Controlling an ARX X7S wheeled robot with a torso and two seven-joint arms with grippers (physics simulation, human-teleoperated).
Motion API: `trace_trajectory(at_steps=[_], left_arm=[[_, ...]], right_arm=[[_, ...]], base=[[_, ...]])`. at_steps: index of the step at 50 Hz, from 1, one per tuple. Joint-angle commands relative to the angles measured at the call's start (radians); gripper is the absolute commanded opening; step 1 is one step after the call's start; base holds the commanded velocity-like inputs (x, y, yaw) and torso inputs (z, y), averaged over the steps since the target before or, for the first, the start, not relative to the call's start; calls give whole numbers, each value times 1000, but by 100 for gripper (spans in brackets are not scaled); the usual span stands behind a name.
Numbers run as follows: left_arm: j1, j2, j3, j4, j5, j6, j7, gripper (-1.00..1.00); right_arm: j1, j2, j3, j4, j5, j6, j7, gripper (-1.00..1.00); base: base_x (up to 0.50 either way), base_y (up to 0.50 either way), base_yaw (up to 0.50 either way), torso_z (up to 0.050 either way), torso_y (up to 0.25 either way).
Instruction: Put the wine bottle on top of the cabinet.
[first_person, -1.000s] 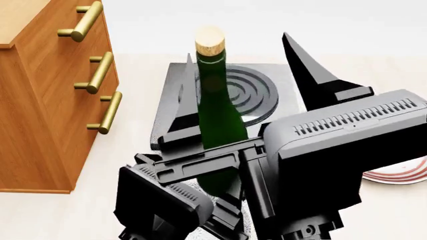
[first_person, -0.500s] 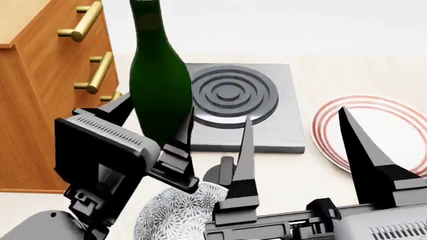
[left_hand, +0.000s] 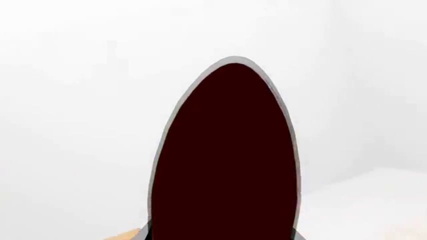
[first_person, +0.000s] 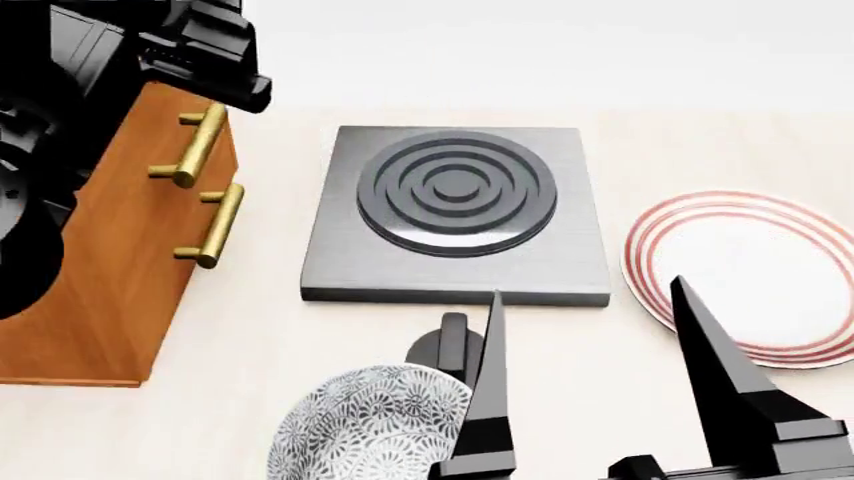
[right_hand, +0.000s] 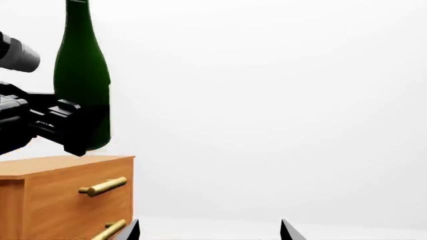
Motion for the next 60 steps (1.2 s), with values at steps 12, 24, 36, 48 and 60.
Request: trace_trajectory(at_steps=[12, 24, 36, 48, 60], left_arm=[[-438, -68, -136, -359, -1, -111, 29, -100], [-429, -75, -69, -536, 64, -94, 49, -100], [-408, -51, -87, -661, 67, -77, 22, -100], [-327, -66, -108, -671, 54, -115, -22, -100], [-211, -36, -221, -687, -16, -11, -52, -100]], right_arm=[[-7, 33, -12, -3, 25, -23, 36, 100], [-8, 46, -13, -2, 34, -34, 49, 100], [-4, 59, -1, -17, 63, -29, 65, 100], [-1, 65, -11, -13, 65, -38, 72, 100], [-4, 71, -20, -5, 63, -47, 75, 100]], base=[[0, 0, 0, 0, 1], [0, 0, 0, 0, 1], [0, 0, 0, 0, 1], [0, 0, 0, 1, 1], [0, 0, 0, 0, 1]])
